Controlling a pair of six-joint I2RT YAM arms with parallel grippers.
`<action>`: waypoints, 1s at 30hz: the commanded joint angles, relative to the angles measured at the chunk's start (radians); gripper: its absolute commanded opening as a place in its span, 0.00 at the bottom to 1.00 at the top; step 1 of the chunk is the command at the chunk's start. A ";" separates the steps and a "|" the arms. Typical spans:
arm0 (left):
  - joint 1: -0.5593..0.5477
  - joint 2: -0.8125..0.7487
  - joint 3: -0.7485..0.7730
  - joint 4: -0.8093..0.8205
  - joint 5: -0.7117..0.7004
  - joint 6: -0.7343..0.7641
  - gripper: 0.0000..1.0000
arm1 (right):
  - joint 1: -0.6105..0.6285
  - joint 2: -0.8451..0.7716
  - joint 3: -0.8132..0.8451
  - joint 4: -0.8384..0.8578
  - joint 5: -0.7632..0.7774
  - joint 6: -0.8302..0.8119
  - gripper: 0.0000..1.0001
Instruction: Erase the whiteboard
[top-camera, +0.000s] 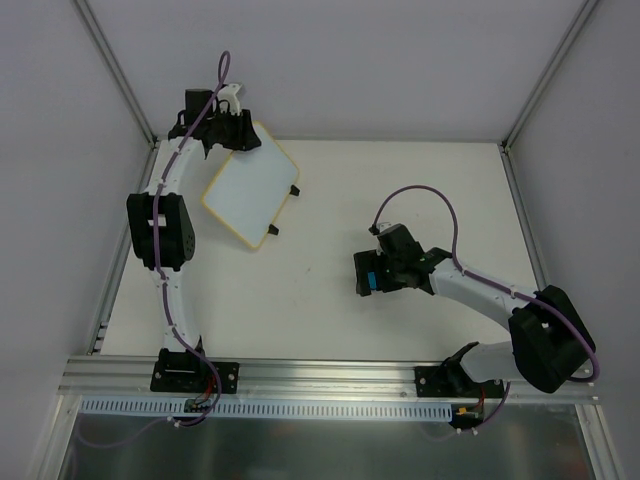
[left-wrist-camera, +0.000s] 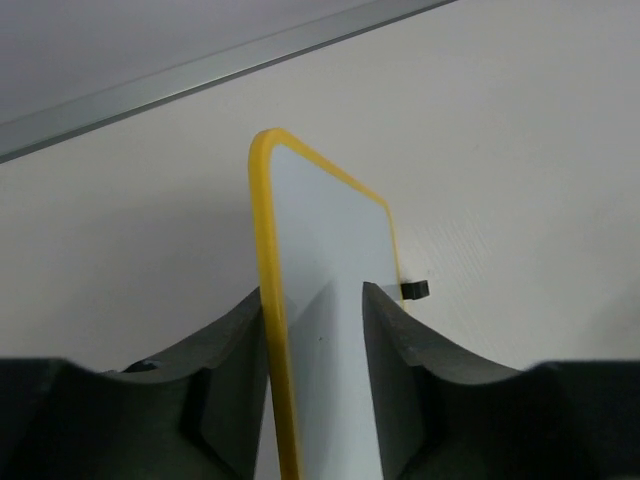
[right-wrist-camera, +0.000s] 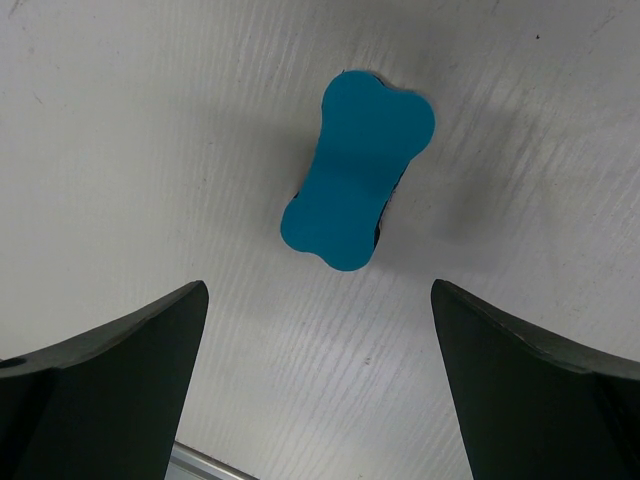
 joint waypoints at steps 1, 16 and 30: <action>-0.003 -0.009 0.005 0.007 0.017 0.048 0.45 | -0.001 -0.014 -0.002 0.015 -0.008 0.010 0.99; -0.003 -0.129 -0.033 0.007 -0.094 0.020 0.99 | -0.001 -0.143 -0.042 0.014 0.074 0.008 0.99; -0.003 -0.566 -0.310 0.006 -0.594 -0.142 0.99 | -0.011 -0.485 0.034 -0.127 0.435 -0.092 0.99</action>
